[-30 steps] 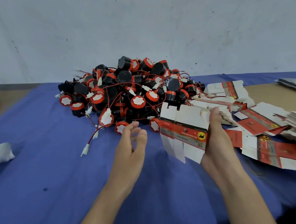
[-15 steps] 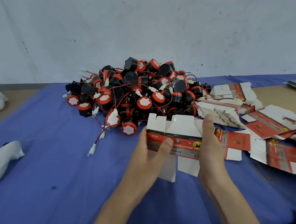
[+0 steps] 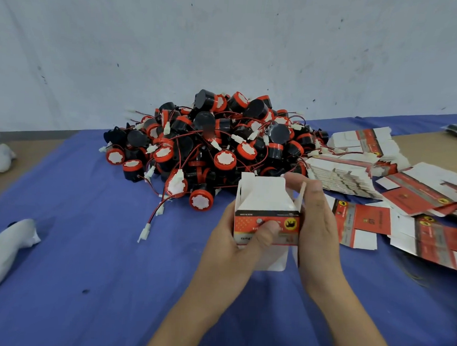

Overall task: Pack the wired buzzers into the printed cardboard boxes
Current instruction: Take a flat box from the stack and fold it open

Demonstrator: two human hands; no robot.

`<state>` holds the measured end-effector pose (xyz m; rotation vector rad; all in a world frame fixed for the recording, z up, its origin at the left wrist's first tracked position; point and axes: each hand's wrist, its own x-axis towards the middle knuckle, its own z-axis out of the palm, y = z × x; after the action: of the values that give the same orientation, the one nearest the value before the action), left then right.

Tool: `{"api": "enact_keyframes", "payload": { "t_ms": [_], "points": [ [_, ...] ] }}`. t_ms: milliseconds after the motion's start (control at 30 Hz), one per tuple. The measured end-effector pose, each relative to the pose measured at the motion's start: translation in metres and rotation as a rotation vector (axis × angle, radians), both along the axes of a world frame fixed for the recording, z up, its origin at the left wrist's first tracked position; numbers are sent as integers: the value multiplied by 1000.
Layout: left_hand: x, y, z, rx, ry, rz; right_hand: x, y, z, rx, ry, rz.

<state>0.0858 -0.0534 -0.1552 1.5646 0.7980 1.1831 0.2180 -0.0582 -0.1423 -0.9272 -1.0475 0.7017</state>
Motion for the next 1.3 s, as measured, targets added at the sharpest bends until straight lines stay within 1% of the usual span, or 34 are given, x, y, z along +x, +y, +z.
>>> {"api": "enact_keyframes", "payload": {
  "t_ms": [67,133,200,267,300,367,433,500,667,833,900,967,1033,1133,1200,1300],
  "points": [
    [-3,3,4,-43,-45,20,5,3,2,-20,76,39],
    [-8,7,5,-108,-94,25,11,4,5,-88,166,115],
    [-11,10,5,-196,-132,-75,12,1,5,-252,275,283],
    [-13,9,6,-285,-166,-198,7,-6,8,-413,292,506],
    [-15,8,7,-309,-174,-230,5,-9,7,-444,297,560],
    [-17,10,5,-308,-144,-218,0,-12,5,-397,308,584],
    [-17,11,6,-282,-62,-132,-7,-12,3,-333,305,583],
    [-15,13,2,-227,-29,-45,-15,-12,2,-316,293,568],
    [-6,12,-8,-80,-26,152,-31,-9,-4,-283,171,458],
    [-12,14,-2,-44,-101,188,-30,-5,-7,-131,108,378],
    [-14,13,1,-69,-132,152,-30,-4,-10,-94,58,331],
    [-12,10,3,-127,-151,99,-34,-4,-16,-80,-75,228],
    [-9,5,2,-168,-180,96,-41,-7,-22,-45,-292,93],
    [-6,3,-2,-134,-194,143,-48,-11,-28,33,-516,-9],
    [-6,2,-1,-89,-202,178,-49,-11,-30,76,-599,-40],
    [-5,-1,-2,-46,-210,196,-46,-11,-32,100,-609,-59]
  ]
}}
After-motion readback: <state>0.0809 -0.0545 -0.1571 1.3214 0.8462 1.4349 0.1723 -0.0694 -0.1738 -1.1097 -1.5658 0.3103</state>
